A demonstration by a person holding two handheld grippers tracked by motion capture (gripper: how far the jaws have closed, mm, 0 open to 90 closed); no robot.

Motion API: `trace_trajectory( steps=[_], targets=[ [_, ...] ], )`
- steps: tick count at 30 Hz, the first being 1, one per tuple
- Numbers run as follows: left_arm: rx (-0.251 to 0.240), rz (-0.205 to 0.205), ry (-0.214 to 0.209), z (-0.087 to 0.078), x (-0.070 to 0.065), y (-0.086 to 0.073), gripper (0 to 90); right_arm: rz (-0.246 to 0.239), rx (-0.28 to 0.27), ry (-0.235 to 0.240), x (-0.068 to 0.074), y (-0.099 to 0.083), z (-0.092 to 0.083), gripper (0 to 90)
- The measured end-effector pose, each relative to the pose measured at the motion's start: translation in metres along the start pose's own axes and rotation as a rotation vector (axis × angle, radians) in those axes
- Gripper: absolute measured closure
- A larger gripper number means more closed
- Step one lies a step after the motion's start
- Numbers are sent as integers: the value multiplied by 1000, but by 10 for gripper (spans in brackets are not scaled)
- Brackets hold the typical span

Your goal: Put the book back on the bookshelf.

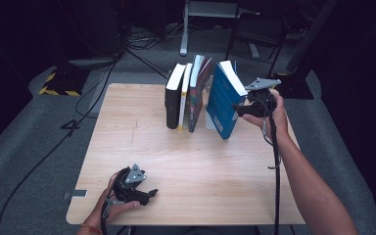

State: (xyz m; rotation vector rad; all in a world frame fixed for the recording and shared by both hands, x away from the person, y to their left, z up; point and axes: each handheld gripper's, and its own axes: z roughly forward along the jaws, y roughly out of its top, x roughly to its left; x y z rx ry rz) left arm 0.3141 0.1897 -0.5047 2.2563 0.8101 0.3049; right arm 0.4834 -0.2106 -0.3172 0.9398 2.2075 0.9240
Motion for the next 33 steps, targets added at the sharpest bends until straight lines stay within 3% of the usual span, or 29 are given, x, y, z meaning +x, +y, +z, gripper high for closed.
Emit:
trace_trajectory(
  steps=[9,17,33],
  targets=[
    [0,2,0,0,0,0,163,-64,34,7,2,-20,1,313],
    [1,-1,4,0,-1,0,166,-102,26,12,1,-48,-1,315],
    [0,-4,6,0,-1,0,168,-100,40,13,-9,-101,-15,304]
  ],
)
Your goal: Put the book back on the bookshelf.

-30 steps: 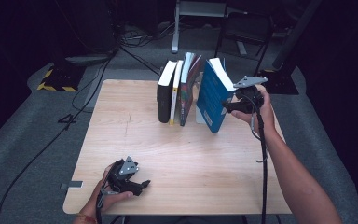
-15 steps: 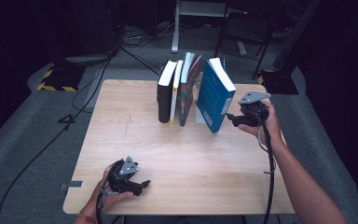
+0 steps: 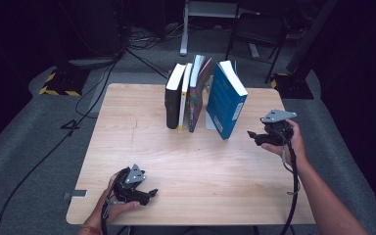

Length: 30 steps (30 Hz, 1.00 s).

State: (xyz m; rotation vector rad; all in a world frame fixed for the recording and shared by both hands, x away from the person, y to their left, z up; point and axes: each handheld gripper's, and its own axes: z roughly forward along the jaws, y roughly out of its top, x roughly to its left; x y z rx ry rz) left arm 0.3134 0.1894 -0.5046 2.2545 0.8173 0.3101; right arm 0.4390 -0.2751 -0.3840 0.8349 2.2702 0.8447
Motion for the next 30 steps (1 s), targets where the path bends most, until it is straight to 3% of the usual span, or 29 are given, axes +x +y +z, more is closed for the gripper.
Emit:
trace_trajectory(
  steps=[11,30],
  targets=[
    [0,0,0,0,0,0,168,-32,11,31,7,-31,-6,291],
    [1,-4,3,0,0,0,169,-28,33,93,21,-91,-11,280]
  ],
)
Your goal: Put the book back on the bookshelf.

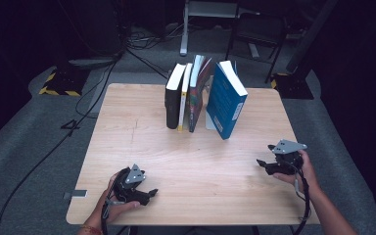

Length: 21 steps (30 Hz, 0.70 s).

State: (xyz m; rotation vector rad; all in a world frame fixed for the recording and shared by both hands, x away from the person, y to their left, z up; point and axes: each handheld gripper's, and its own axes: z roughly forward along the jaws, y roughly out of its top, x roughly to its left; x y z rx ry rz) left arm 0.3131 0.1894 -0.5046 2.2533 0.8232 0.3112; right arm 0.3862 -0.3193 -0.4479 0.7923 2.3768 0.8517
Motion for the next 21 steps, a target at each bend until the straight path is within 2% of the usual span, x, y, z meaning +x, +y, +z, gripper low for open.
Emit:
trace_trajectory(
  steps=[2,4,8,12,14,21],
  targets=[
    [0,0,0,0,0,0,169,-7,4,-1,3,-6,-1,277],
    [1,-1,-1,0,0,0,169,-9,-13,17,4,-12,-3,274],
    [0,-1,0,0,0,0,169,16,-23,48,6,-26,-5,258],
    [0,-3,1,0,0,0,169,19,-25,47,6,-38,-8,258],
    [0,-3,2,0,0,0,169,23,-25,29,7,-42,-10,258],
    [-1,-7,1,0,0,0,168,54,-38,46,8,-58,-16,255]
  ],
)
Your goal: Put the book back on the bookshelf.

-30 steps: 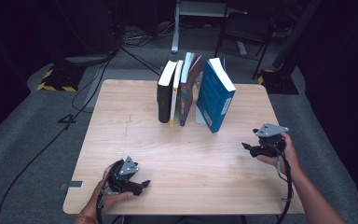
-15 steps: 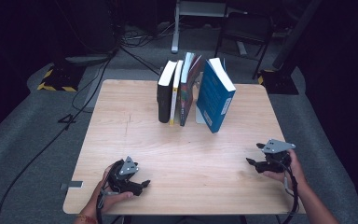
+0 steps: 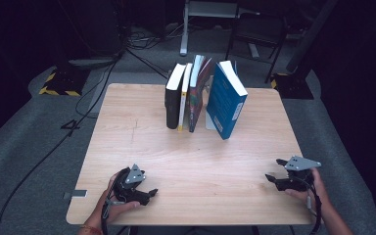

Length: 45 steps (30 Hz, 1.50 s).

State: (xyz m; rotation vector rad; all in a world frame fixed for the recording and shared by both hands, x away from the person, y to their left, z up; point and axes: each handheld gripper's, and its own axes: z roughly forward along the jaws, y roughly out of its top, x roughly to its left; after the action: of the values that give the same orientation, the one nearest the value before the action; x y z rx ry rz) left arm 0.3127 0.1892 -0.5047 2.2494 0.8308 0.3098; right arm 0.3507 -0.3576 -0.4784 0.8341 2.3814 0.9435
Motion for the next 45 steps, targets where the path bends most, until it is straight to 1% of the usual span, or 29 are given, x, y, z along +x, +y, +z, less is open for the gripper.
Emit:
trace_trajectory(
  steps=[1,6,7,10,13,15,16,18,21,23,25,29,30,33,45],
  targets=[
    [0,-1,1,0,0,0,169,0,0,0,0,-3,-1,254],
    [-1,-3,3,0,0,0,169,39,-15,9,-2,-17,-8,254],
    [0,-3,3,0,0,0,168,58,-15,16,-2,-23,-10,254],
    [0,-3,3,0,0,0,168,85,-8,6,-2,-33,-14,249],
    [0,-3,3,0,0,0,168,125,-19,8,-4,-42,-19,248],
    [0,-3,3,0,0,0,168,150,-25,9,-4,-47,-23,246],
    [0,-3,3,0,0,0,168,153,-25,4,-4,-49,-23,245],
    [1,-1,0,0,0,0,166,169,-14,-2,-3,-53,-26,246],
    [1,4,0,0,1,0,165,174,-16,-7,-2,-57,-30,245],
    [1,4,0,0,1,0,164,201,-28,8,-2,-59,-33,245],
    [1,6,-1,1,1,1,162,206,-21,2,-2,-62,-34,241],
    [1,6,0,1,1,1,162,226,-6,10,-2,-66,-32,225],
    [0,6,1,1,1,1,163,230,-10,4,-2,-66,-33,228],
    [0,7,2,1,1,1,163,226,-1,6,-1,-65,-32,216],
    [0,3,1,1,1,1,163,232,0,0,1,-64,-30,212]
  ],
)
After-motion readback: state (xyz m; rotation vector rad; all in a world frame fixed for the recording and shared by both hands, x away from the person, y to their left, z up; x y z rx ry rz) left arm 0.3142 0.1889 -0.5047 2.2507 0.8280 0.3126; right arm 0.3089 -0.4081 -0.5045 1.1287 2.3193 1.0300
